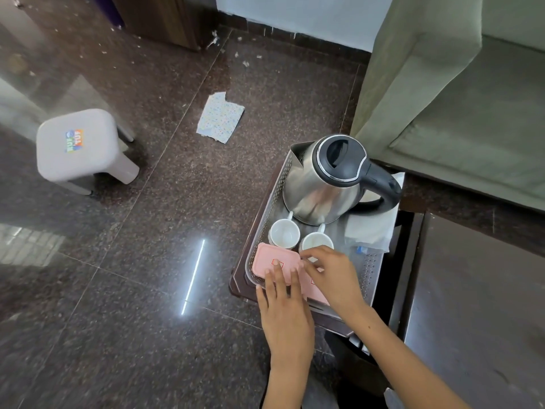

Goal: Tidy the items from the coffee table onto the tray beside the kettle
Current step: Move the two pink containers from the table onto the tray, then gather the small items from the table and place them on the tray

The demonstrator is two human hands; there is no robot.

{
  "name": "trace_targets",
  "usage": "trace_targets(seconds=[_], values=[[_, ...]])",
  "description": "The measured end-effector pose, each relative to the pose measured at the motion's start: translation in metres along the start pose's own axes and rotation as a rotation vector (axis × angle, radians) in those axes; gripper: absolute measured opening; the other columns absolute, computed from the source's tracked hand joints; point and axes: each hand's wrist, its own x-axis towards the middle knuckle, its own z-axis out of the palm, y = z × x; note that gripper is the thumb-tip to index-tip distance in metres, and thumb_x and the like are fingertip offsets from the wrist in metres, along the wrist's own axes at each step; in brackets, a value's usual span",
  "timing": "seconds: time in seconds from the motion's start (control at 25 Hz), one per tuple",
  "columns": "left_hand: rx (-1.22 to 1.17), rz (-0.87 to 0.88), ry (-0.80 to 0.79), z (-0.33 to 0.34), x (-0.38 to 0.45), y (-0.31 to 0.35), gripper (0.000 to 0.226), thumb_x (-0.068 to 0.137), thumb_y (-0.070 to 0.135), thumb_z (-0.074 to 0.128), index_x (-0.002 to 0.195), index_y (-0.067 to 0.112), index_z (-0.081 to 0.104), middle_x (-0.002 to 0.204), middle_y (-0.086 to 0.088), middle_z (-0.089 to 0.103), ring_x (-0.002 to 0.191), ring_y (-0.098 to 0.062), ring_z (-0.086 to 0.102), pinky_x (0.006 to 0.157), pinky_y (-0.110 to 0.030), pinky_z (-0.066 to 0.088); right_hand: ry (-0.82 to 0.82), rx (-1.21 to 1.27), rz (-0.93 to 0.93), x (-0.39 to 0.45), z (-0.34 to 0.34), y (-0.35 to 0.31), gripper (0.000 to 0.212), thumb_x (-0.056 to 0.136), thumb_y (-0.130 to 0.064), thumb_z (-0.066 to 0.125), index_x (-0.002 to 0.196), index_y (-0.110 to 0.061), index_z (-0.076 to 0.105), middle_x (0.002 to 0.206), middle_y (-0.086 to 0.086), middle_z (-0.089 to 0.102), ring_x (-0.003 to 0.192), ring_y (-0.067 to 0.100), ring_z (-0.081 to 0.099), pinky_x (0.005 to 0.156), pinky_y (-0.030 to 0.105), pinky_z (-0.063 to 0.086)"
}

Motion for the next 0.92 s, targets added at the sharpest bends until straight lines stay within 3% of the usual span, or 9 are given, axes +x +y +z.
trace_targets(seconds=[0.08, 0.2, 0.4, 0.64, 0.92], values=[[0.006, 0.003, -0.008, -0.001, 0.000, -0.002, 0.052, 0.081, 0.027, 0.034, 0.127, 0.019, 0.058, 0.139, -0.016, 0.051, 0.126, -0.033, 0.051, 0.105, -0.047, 0.031, 0.062, -0.012, 0.010, -0.010, -0.005, 0.010, 0.012, 0.081, -0.019, 0.068, 0.088, -0.028, 0.071, 0.092, -0.009, 0.071, 0.070, 0.011, 0.069, 0.066, 0.037, 0.056], [0.020, 0.025, 0.061, 0.004, 0.003, -0.009, 0.046, 0.078, 0.024, 0.054, 0.124, 0.021, 0.059, 0.137, -0.013, 0.053, 0.123, -0.032, 0.054, 0.103, -0.049, 0.038, 0.055, -0.005, 0.053, -0.020, -0.012, 0.021, 0.012, 0.080, -0.015, 0.068, 0.085, -0.026, 0.072, 0.086, -0.008, 0.072, 0.068, 0.009, 0.067, 0.065, 0.039, 0.057], [0.015, 0.032, 0.102, 0.003, 0.006, -0.013, 0.045, 0.082, 0.025, 0.037, 0.120, 0.022, 0.061, 0.135, -0.011, 0.055, 0.121, -0.031, 0.055, 0.098, -0.049, 0.045, 0.041, 0.010, 0.060, -0.028, -0.015, 0.028, 0.014, 0.081, -0.013, 0.067, 0.089, -0.023, 0.072, 0.088, -0.008, 0.073, 0.069, 0.008, 0.067, 0.067, 0.038, 0.057], [-0.048, 0.082, 0.203, 0.004, 0.009, -0.016, 0.038, 0.075, 0.012, 0.070, 0.112, 0.016, 0.064, 0.126, -0.016, 0.060, 0.113, -0.036, 0.057, 0.096, -0.048, 0.047, 0.057, 0.041, 0.071, -0.027, -0.014, 0.026, 0.013, 0.082, -0.015, 0.067, 0.089, -0.024, 0.072, 0.089, -0.008, 0.073, 0.072, 0.010, 0.068, 0.070, 0.038, 0.057], [-0.129, 0.167, 0.263, 0.005, 0.009, 0.027, 0.030, 0.076, 0.010, 0.071, 0.105, 0.010, 0.067, 0.123, -0.021, 0.059, 0.113, -0.040, 0.055, 0.096, -0.051, 0.047, 0.137, 0.075, 0.079, -0.039, -0.037, 0.042, 0.013, 0.082, -0.015, 0.067, 0.091, -0.023, 0.073, 0.090, -0.009, 0.073, 0.072, 0.006, 0.067, 0.070, 0.028, 0.058]])
